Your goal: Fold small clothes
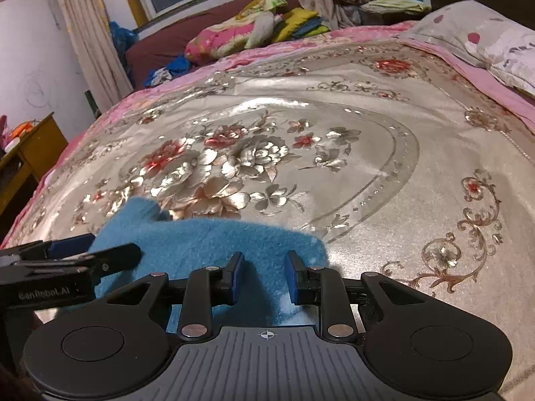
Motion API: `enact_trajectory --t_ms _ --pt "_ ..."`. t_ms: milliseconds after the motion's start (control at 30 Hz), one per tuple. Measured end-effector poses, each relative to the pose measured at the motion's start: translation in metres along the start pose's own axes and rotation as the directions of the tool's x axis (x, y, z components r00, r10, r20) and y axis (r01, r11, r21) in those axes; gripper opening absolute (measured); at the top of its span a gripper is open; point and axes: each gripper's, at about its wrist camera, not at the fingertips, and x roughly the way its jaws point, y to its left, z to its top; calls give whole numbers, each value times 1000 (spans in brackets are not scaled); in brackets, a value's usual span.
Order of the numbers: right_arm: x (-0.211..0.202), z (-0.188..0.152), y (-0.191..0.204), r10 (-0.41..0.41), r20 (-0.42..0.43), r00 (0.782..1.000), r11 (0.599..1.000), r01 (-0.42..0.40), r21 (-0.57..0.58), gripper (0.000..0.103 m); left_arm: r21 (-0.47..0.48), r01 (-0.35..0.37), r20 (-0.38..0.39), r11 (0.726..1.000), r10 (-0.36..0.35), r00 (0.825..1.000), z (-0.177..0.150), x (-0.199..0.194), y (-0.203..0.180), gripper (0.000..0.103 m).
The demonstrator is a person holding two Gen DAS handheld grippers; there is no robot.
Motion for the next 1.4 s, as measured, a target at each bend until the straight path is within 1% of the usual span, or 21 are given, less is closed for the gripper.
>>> enact_trajectory --t_ms 67,100,133,333,367,433,533,600,700,767,867,967,1000,1033,1067,1233,1400 --pt "-18 -2 4 -1 32 999 1000 2 -18 25 20 -7 20 1000 6 1000 -5 -16 -1 91" --pt "-28 -3 5 3 45 999 1000 -2 -26 28 24 -3 26 1000 2 1000 -8 -23 -1 91" --pt "-41 -7 6 14 57 998 999 -12 -36 29 25 3 32 1000 -4 999 -12 -33 1 91" --pt "-108 -45 16 92 79 993 992 -85 -92 29 16 29 44 999 -29 999 -44 -79 3 91" --pt "-115 -52 19 88 79 993 991 -79 -110 29 10 30 43 999 -31 999 -50 -85 3 91" --pt "-126 -70 23 51 77 996 989 -40 -140 29 -7 38 40 999 -38 998 -61 -95 4 91" --pt "-134 -94 20 30 40 999 992 -24 -125 29 -13 45 33 999 -45 998 -74 -102 3 91" --pt "-135 -106 18 14 12 1000 993 -13 -115 29 -9 46 10 999 -46 999 -81 -101 1 91" --pt "-126 -119 11 -10 -43 999 995 6 -104 16 11 33 -16 999 -33 999 -90 -96 -5 91" --pt "-123 -125 0 -9 -55 998 998 6 -57 15 14 31 -16 999 -31 999 -94 -98 -7 91" --pt "-131 -131 -11 19 -50 999 999 -17 37 12 9 31 -15 999 -31 999 -99 -104 -6 91" --pt "-137 -134 -11 20 -39 999 998 -18 59 13 20 26 -13 999 -26 1000 -105 -110 -10 91" --pt "-140 -134 -9 13 -35 999 999 -11 52 14 23 24 -10 999 -24 1000 -107 -113 -12 91" --pt "-145 -135 -5 0 -25 1000 999 1 36 20 24 25 -8 999 -24 1000 -108 -116 -13 91" --pt "-150 -135 0 -17 -13 1000 1000 17 19 21 24 26 -7 999 -26 1000 -110 -118 -15 91" --pt "-172 -142 24 -58 53 997 996 61 -67 21 35 15 -6 999 -15 1000 -120 -126 -25 91" --pt "-178 -153 36 -50 53 997 996 54 -68 22 53 13 -5 998 -12 1000 -130 -137 -33 91"
